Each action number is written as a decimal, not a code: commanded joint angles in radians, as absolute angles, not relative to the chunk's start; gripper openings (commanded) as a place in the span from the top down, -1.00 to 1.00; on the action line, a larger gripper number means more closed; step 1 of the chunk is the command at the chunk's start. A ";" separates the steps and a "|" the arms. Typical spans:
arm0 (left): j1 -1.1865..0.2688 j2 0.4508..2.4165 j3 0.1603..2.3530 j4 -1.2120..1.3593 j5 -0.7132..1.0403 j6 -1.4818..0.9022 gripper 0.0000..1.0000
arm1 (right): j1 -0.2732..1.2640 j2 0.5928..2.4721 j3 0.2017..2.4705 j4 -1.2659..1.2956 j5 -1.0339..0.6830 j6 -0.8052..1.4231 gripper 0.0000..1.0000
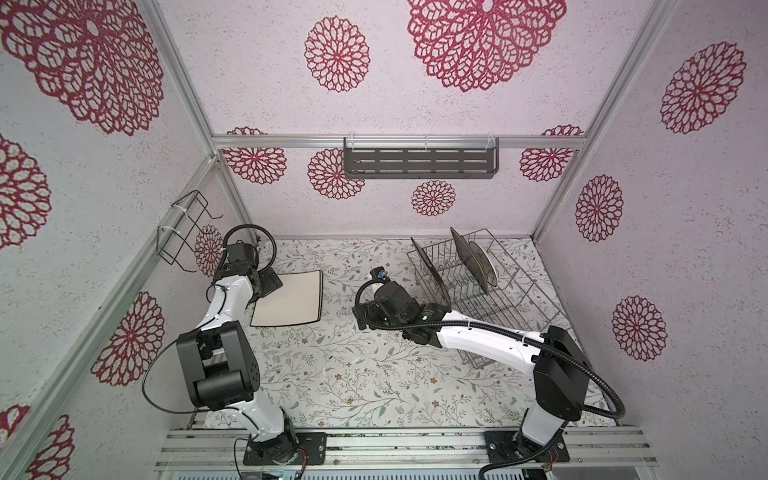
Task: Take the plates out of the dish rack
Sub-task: 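Open the left gripper and lift it off the stacked plates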
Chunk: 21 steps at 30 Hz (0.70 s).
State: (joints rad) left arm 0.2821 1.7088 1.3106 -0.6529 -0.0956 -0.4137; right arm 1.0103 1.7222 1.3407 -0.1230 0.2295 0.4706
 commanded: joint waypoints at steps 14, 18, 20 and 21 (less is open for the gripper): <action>0.328 1.875 1.456 -0.736 -0.100 -0.125 -0.95 | 0.986 1.666 1.362 -0.050 0.140 0.438 -0.98; 0.338 1.910 1.464 -0.718 -0.062 -0.063 -0.95 | 0.987 1.656 1.358 -0.059 0.147 0.428 -0.98; 0.346 1.928 1.476 -0.725 -0.036 -0.058 -0.95 | 0.986 1.654 1.354 -0.062 0.150 0.428 -0.98; 0.353 1.936 1.479 -0.726 -0.025 -0.061 -0.95 | 0.986 1.652 1.354 -0.063 0.150 0.428 -0.98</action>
State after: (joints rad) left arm 0.3336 1.9209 1.4467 -0.7170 -0.0696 -0.1074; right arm 0.9909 1.7161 1.3315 -0.0792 0.1497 0.4530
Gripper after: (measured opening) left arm 0.974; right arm 0.990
